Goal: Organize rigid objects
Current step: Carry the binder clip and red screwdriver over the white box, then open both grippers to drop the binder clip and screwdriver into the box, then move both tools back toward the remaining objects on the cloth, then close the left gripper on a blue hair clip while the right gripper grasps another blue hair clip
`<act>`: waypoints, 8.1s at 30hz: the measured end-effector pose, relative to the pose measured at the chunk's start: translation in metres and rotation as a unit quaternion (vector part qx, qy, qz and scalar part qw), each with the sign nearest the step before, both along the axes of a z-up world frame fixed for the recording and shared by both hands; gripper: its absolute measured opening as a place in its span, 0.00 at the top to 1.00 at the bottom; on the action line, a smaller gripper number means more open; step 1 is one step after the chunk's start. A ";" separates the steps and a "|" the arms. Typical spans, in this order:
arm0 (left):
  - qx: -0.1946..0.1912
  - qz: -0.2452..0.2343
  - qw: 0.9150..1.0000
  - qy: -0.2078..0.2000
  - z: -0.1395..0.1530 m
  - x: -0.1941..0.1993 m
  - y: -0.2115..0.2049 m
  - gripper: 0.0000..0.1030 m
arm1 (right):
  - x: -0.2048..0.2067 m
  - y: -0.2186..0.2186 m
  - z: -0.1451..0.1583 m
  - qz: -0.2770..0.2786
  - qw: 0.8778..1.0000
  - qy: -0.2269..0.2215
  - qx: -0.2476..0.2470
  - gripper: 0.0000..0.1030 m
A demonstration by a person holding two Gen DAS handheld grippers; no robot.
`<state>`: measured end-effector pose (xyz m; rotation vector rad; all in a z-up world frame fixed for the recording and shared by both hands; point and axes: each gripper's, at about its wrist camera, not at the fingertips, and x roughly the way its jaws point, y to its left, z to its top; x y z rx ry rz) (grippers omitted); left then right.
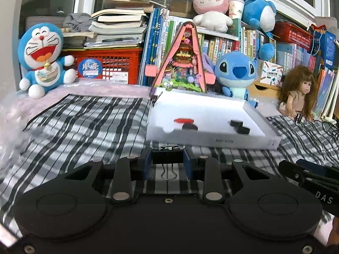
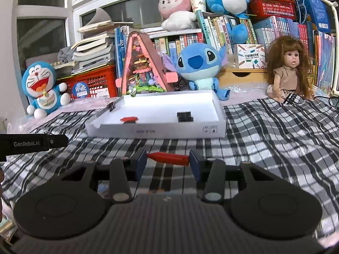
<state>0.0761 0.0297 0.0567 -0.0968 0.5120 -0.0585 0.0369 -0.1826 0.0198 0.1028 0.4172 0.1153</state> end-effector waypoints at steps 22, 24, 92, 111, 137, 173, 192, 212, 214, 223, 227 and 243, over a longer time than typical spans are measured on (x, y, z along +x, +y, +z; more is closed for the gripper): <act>-0.034 -0.025 0.997 0.065 0.022 0.168 -0.033 0.71 | 0.141 -0.032 0.043 0.024 0.998 0.060 0.023 0.52; -0.034 -0.016 0.996 0.076 0.018 0.183 -0.033 0.71 | 0.158 -0.035 0.042 0.020 0.996 0.079 0.030 0.52; 0.041 0.008 0.994 0.098 -0.021 0.246 -0.053 0.42 | 0.264 -0.016 0.004 0.025 0.989 0.146 -0.002 0.27; 0.035 -0.016 0.998 0.059 0.015 0.155 -0.046 0.23 | 0.181 -0.025 0.038 0.032 0.996 0.079 -0.020 0.15; 0.009 -0.055 0.997 0.048 -0.013 0.019 -0.043 0.21 | 0.048 -0.025 0.025 0.072 0.995 0.016 -0.060 0.14; 0.038 -0.030 0.998 0.032 -0.059 -0.046 -0.045 0.33 | -0.022 -0.022 -0.032 0.063 0.995 0.036 -0.061 0.14; 0.065 -0.024 0.997 0.030 -0.059 -0.050 -0.025 0.46 | -0.016 0.002 -0.036 0.066 0.995 0.034 -0.060 0.24; 0.082 -0.025 0.996 0.012 -0.056 -0.053 -0.027 0.37 | -0.015 0.006 -0.036 0.055 0.997 0.033 -0.047 0.28; 0.080 -0.030 0.996 0.015 -0.059 -0.050 -0.033 0.37 | -0.015 0.008 -0.036 0.055 0.997 0.032 -0.049 0.28; 0.070 -0.032 0.997 0.011 -0.062 -0.047 -0.042 0.65 | -0.016 0.015 -0.038 0.055 0.996 0.028 -0.062 0.57; 0.061 -0.035 0.997 0.013 -0.057 -0.044 -0.041 0.65 | -0.017 0.015 -0.036 0.059 0.996 0.024 -0.061 0.57; 0.050 -0.046 0.998 0.011 -0.024 -0.010 -0.045 0.65 | 0.005 0.006 -0.014 0.050 0.998 0.026 -0.039 0.57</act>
